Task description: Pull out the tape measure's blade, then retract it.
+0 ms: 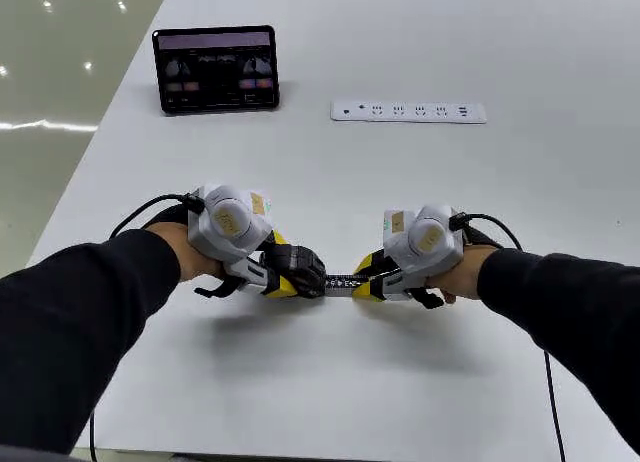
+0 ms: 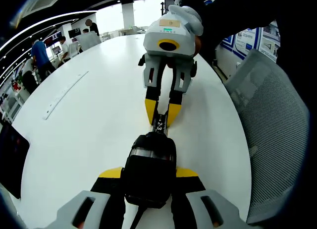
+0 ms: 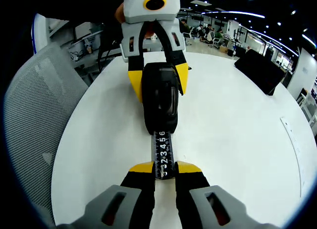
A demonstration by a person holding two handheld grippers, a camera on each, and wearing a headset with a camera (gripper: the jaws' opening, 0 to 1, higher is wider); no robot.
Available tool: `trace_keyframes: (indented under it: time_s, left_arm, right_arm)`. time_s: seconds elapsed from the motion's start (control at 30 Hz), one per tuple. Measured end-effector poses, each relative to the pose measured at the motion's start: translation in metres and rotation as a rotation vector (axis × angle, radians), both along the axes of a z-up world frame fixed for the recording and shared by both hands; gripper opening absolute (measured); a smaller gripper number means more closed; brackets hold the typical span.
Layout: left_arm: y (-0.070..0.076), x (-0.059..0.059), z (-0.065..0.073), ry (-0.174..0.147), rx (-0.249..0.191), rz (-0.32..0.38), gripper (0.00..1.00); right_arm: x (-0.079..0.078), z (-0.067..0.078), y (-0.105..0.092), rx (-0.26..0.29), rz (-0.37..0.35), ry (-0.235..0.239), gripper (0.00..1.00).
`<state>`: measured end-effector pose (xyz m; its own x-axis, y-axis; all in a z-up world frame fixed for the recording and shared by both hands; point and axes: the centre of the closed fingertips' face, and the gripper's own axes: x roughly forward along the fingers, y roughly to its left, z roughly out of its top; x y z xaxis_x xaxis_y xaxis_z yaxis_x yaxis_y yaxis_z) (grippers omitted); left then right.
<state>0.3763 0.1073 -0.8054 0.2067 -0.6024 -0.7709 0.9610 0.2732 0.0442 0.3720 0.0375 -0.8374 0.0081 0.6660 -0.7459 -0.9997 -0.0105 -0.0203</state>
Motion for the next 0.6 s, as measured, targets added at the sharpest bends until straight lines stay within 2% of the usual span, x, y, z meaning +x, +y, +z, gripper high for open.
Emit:
trace_keyframes:
  time_s: [0.6]
  left_arm:
    - [0.001,0.001,-0.001,0.006,0.005,0.007,0.32]
  right_arm:
    - [0.001,-0.002,-0.014,-0.018,-0.006,0.008,0.10]
